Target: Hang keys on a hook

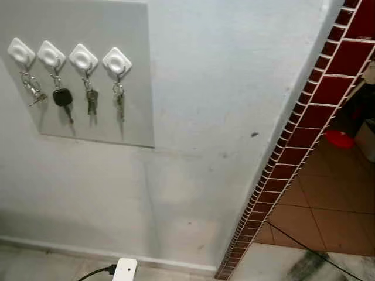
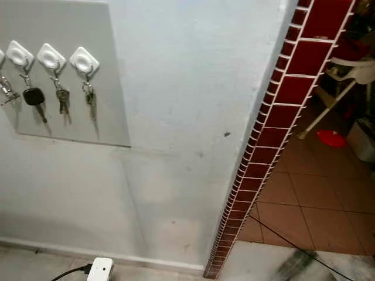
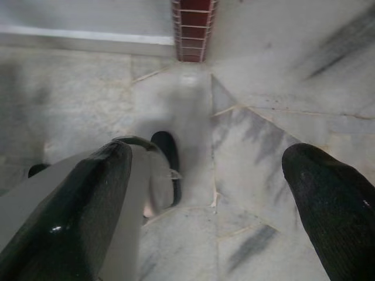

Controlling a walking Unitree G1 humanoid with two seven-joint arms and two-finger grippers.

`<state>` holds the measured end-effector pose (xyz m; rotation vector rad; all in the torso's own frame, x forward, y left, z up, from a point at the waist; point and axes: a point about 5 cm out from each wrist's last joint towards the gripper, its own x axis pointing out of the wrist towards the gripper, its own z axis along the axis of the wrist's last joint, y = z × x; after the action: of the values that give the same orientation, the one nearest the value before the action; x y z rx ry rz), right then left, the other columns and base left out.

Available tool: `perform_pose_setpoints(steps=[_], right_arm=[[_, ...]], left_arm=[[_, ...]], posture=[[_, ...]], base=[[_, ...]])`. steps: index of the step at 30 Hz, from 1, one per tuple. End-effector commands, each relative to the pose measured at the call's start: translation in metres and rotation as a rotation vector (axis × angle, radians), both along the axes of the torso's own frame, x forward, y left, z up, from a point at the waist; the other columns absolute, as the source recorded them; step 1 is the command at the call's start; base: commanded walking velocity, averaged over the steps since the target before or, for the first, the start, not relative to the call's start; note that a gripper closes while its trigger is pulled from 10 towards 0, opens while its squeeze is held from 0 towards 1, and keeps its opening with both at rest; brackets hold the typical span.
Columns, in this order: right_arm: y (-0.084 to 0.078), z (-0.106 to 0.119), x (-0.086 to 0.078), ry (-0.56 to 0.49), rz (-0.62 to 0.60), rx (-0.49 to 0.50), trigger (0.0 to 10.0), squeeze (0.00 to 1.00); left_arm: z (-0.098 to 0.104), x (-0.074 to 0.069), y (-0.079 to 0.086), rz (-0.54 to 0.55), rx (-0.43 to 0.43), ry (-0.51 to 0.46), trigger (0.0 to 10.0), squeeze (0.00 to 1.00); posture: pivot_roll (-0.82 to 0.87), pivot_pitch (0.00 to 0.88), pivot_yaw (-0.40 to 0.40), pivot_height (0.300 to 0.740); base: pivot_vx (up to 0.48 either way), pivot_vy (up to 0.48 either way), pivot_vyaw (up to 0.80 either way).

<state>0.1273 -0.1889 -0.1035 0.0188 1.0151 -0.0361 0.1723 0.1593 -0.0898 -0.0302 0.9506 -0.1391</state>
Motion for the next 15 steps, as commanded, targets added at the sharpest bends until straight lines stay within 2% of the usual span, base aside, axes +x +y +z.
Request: perform_pose_setpoints(steps=[1, 15], right_arm=[[-0.0017, 0.0003, 0.0005, -0.001, -0.014, -0.003, 10.0, 0.00], [-0.0027, 0.0010, 0.0021, -0.004, -0.001, -0.013, 10.0, 0.00]], left_arm=[[-0.0009, -0.0015, 0.0007, 0.014, 0.002, 0.011, 10.0, 0.00], [0.0001, 0.0010, -0.0010, 0.010, -0.002, 0.006, 10.0, 0.00]], posture=[[-0.07, 0.000, -0.007, 0.740], [-0.07, 0.000, -0.013, 0.740]], base=[[0.000, 0.000, -0.49], [0.000, 0.000, 0.00]])
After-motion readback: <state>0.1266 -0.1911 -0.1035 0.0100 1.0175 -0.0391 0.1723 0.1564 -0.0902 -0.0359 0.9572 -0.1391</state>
